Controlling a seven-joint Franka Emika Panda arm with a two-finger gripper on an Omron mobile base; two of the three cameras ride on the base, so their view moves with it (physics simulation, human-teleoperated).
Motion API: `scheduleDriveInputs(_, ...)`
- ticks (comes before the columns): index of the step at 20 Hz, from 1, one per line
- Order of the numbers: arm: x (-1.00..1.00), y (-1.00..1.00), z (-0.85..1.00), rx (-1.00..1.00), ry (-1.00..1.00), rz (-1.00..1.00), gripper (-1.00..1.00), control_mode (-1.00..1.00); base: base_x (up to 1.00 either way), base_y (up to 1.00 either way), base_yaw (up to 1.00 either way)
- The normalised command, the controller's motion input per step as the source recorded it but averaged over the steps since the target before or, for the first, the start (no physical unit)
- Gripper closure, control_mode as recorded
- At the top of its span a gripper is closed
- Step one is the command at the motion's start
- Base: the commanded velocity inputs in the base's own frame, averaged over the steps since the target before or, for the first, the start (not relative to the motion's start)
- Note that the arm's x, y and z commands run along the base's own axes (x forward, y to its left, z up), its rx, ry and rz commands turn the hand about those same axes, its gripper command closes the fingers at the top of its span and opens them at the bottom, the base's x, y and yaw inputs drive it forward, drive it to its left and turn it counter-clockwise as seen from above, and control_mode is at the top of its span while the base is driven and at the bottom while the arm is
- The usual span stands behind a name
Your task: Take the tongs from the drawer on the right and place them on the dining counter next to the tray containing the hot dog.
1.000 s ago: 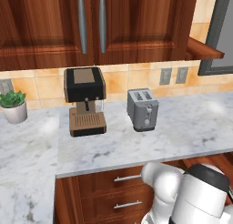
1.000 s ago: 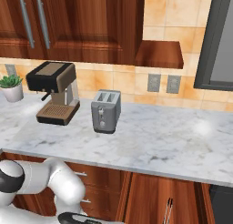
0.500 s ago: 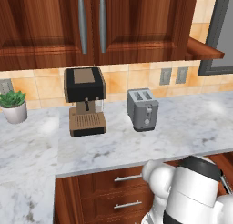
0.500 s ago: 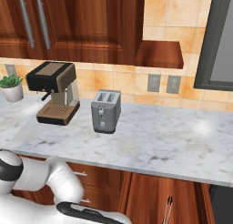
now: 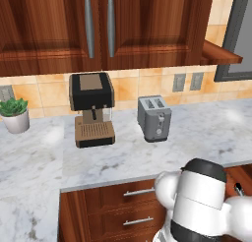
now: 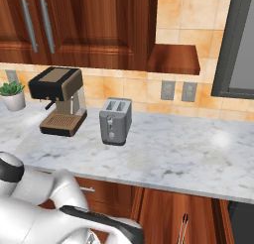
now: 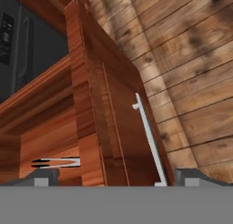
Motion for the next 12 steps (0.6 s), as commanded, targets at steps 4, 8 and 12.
scheduleDriveInputs(4,0.4,-0.06,0.36,0.02,0.2,0.0,-1.0,-1.0,0.0,0.0,0.0)
scheduleDriveInputs(8,0.41,-0.13,0.26,0.04,0.21,0.0,-1.0,-1.0,0.0,0.0,0.0)
scheduleDriveInputs(12,0.17,-0.16,0.06,0.02,0.11,0.03,-1.0,-1.0,0.0,0.0,0.0)
